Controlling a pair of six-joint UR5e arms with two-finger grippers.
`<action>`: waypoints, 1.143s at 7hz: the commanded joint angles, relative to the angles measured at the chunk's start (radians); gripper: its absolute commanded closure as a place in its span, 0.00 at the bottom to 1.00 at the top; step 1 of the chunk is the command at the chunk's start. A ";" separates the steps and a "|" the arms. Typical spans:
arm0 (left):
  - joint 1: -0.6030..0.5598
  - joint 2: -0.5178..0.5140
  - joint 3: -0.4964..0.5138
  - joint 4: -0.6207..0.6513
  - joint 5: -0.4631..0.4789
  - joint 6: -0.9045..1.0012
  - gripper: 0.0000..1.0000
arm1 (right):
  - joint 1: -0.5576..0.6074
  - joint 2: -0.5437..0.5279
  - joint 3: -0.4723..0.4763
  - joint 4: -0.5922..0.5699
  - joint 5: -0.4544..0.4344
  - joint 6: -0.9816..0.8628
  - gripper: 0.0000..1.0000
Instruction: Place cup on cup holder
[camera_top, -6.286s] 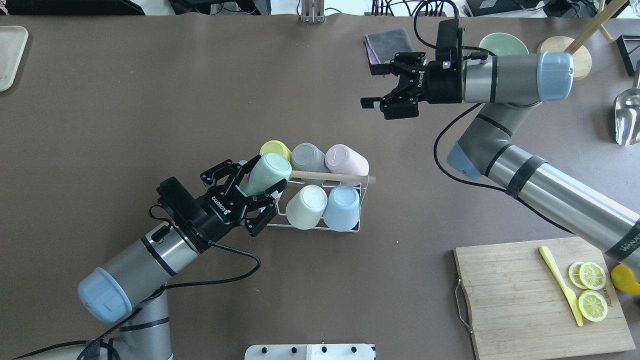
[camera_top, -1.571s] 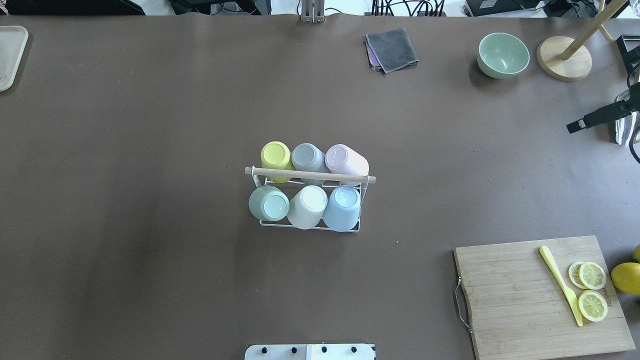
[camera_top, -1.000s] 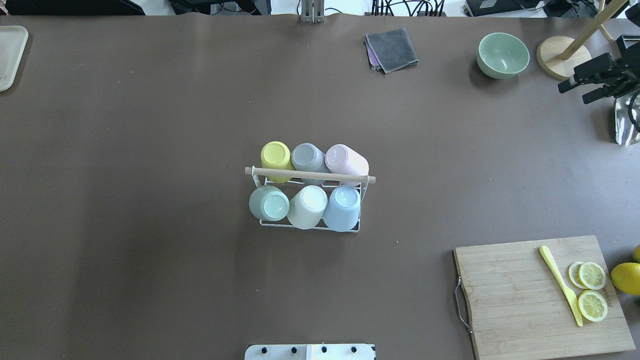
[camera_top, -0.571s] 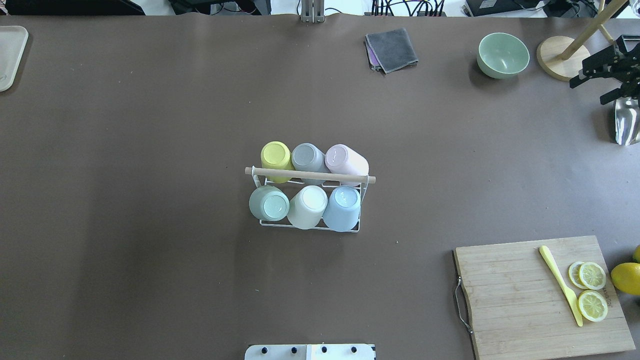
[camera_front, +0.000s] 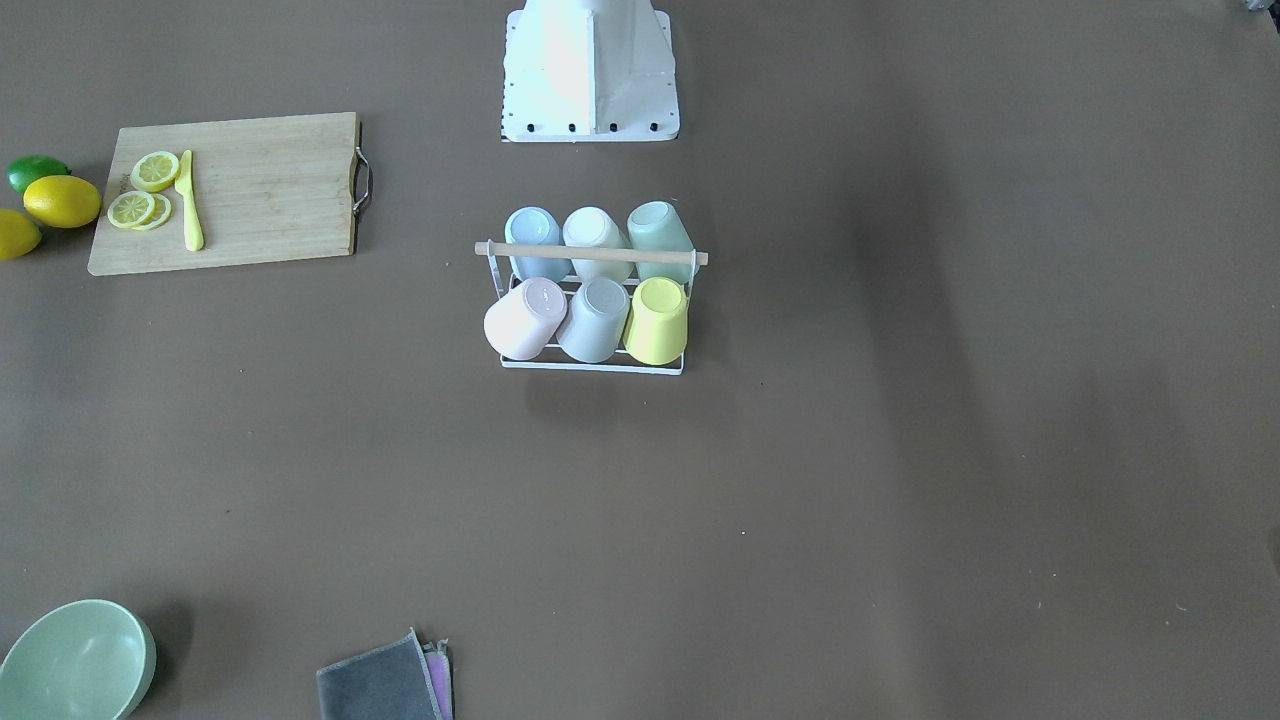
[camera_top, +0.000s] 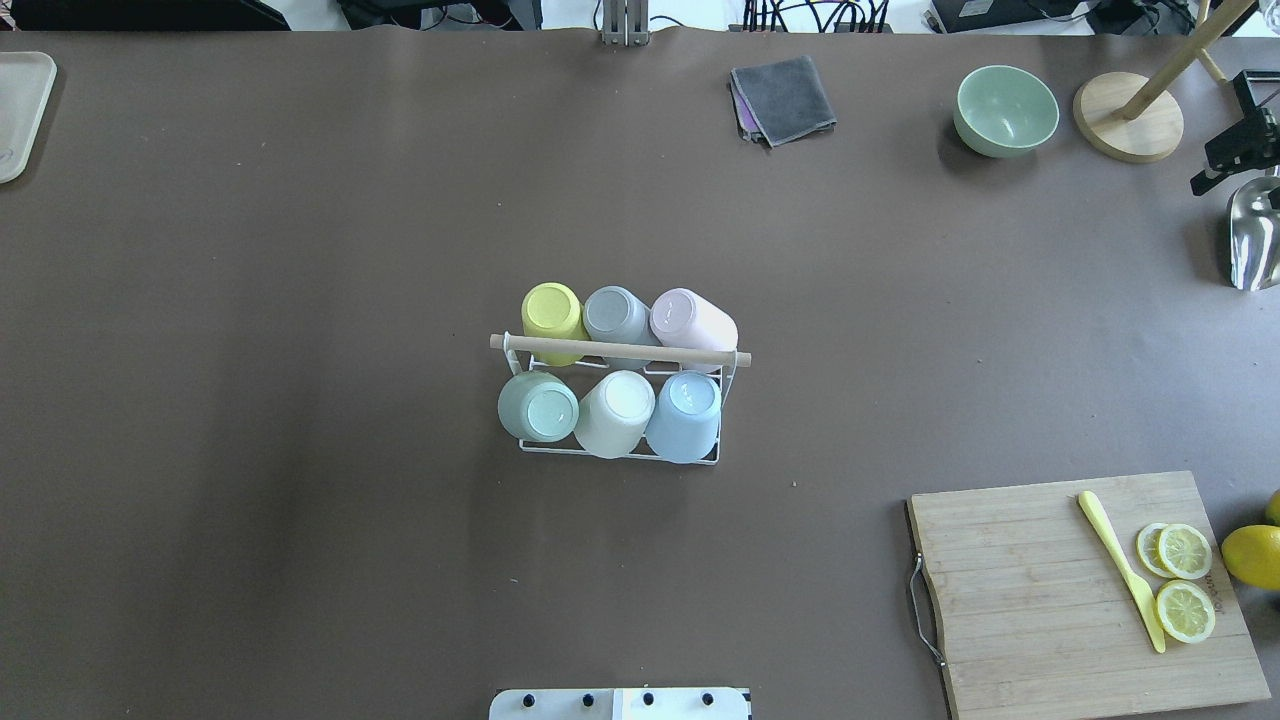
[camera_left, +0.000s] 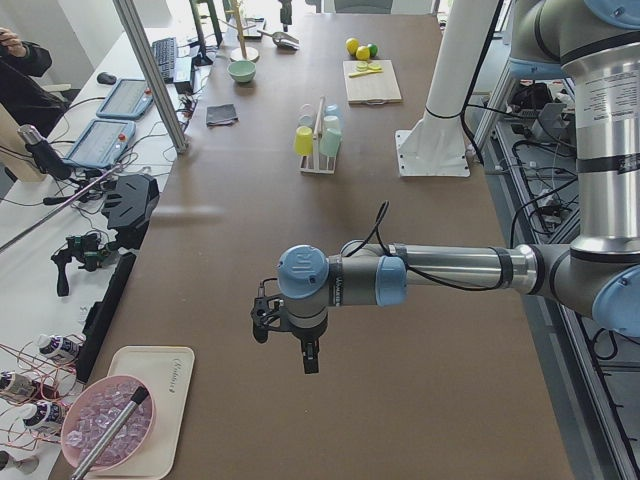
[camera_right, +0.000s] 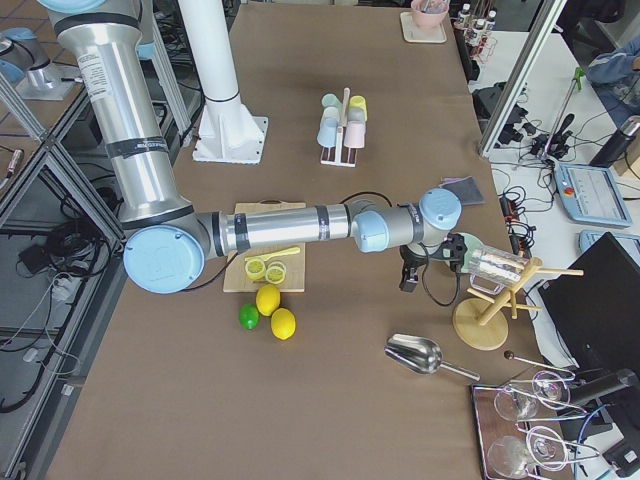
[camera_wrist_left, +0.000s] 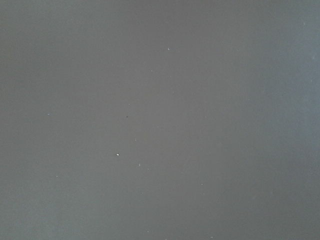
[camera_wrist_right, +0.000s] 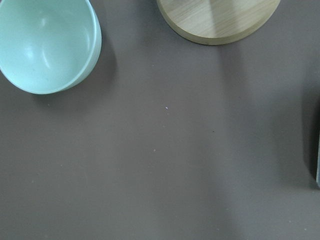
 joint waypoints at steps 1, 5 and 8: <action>0.018 0.007 -0.016 0.003 -0.002 -0.005 0.02 | 0.083 -0.023 0.076 -0.207 -0.080 -0.360 0.00; 0.018 0.006 -0.004 0.002 -0.002 -0.002 0.02 | 0.172 -0.232 0.145 -0.200 -0.120 -0.450 0.00; 0.018 0.001 -0.003 0.000 0.000 -0.002 0.02 | 0.179 -0.244 0.116 -0.195 -0.218 -0.441 0.00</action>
